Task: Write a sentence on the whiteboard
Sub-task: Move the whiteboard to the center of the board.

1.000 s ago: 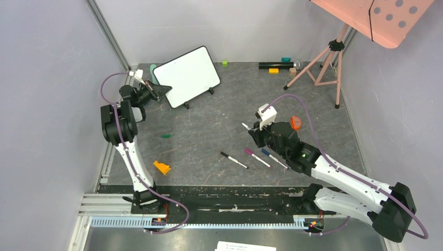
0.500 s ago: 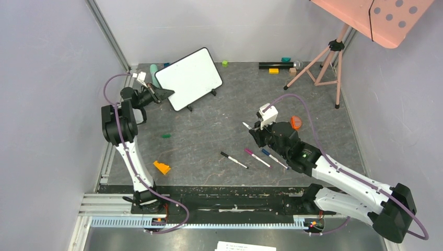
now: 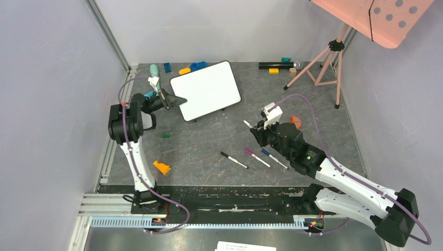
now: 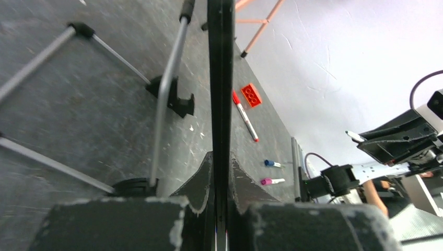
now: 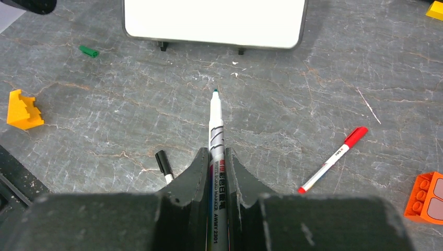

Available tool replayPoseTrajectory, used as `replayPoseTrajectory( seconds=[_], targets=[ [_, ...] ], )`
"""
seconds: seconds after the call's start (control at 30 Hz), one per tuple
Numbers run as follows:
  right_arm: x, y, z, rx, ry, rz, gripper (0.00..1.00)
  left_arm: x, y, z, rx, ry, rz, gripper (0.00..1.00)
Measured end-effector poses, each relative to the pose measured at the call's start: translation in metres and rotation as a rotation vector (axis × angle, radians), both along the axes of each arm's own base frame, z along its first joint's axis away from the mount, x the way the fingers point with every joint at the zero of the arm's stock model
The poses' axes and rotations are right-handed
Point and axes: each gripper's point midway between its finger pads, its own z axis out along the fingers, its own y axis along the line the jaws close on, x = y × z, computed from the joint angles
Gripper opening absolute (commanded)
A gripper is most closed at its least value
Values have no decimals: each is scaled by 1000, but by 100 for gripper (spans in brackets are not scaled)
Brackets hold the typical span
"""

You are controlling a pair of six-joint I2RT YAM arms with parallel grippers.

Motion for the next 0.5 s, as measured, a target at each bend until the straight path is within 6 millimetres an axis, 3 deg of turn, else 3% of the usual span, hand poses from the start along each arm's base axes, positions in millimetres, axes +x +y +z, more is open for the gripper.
replayPoseTrajectory(
  seconds=[0.23, 0.5],
  targets=[
    [-3, -2, 8, 31, -13, -1, 0, -25, -17, -9, -17, 73, -33, 2],
    [-7, -6, 9, 41, -13, -3, 0, -12, -10, 9, -17, 20, -12, 2]
  ],
)
